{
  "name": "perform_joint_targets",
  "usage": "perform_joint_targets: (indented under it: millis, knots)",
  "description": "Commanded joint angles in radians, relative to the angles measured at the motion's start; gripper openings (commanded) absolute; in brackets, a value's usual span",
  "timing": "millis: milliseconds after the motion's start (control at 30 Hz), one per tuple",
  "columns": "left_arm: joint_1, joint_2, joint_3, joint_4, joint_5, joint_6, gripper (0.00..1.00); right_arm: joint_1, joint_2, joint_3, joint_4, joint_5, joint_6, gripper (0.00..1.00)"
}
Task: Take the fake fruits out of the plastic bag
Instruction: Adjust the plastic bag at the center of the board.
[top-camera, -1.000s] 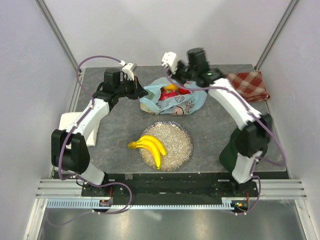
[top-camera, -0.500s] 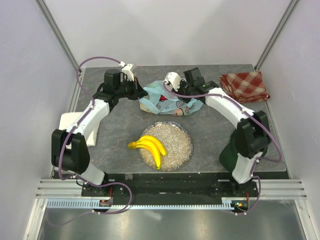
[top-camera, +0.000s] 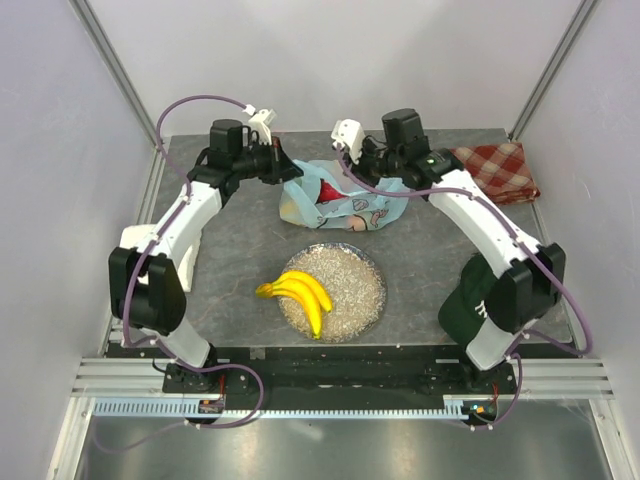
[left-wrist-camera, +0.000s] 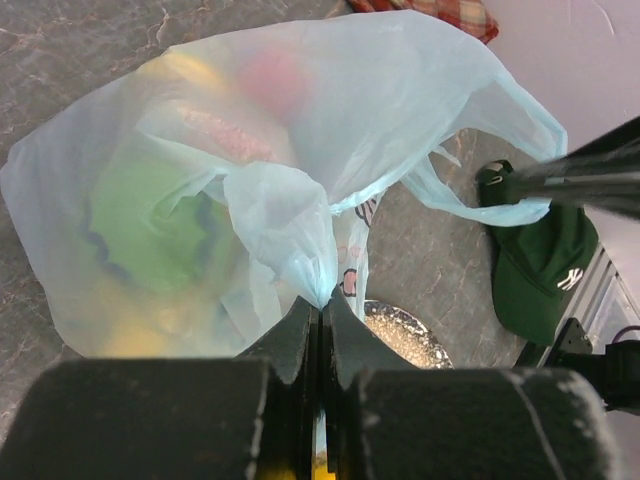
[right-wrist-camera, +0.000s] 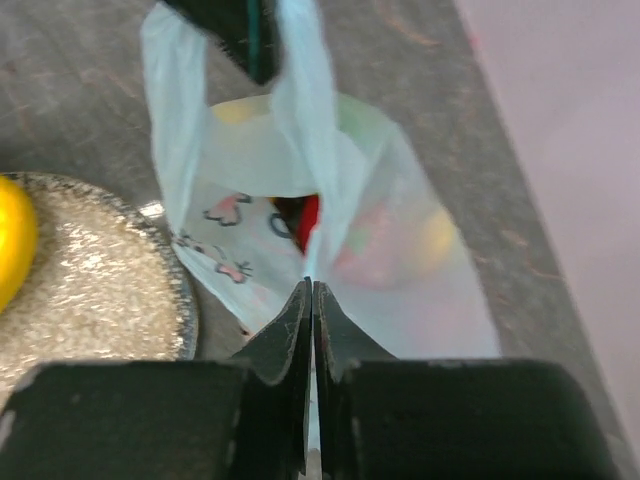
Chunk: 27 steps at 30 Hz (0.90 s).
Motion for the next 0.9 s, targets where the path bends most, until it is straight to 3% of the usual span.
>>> perform_joint_targets:
  millis: [0,300,433,533,633,733,867]
  knots:
    - [-0.002,0.018,0.075,-0.003,-0.007,0.008,0.02,0.012,0.163,0.008,-0.09,-0.167,-0.051,0.06]
    - [0.001,0.046,0.14,0.029,0.024,-0.037,0.02,0.033,0.323,0.187,-0.055,-0.018,0.099,0.06]
    - [0.0,0.066,0.11,0.081,0.067,-0.103,0.02,0.045,0.283,0.094,0.025,-0.004,0.041,0.09]
    - [-0.006,0.031,0.086,0.084,0.086,-0.052,0.02,0.05,0.328,0.074,0.118,0.103,0.073,0.09]
    - [-0.005,0.0,0.071,-0.023,-0.032,0.026,0.02,0.035,0.418,0.129,0.143,0.149,0.099,0.11]
    - [-0.005,-0.063,0.044,-0.068,-0.286,0.107,0.02,0.015,0.484,0.186,0.206,0.209,0.177,0.12]
    - [-0.003,-0.037,0.127,-0.091,-0.468,0.198,0.02,0.008,0.521,0.169,0.348,0.316,0.182,0.15]
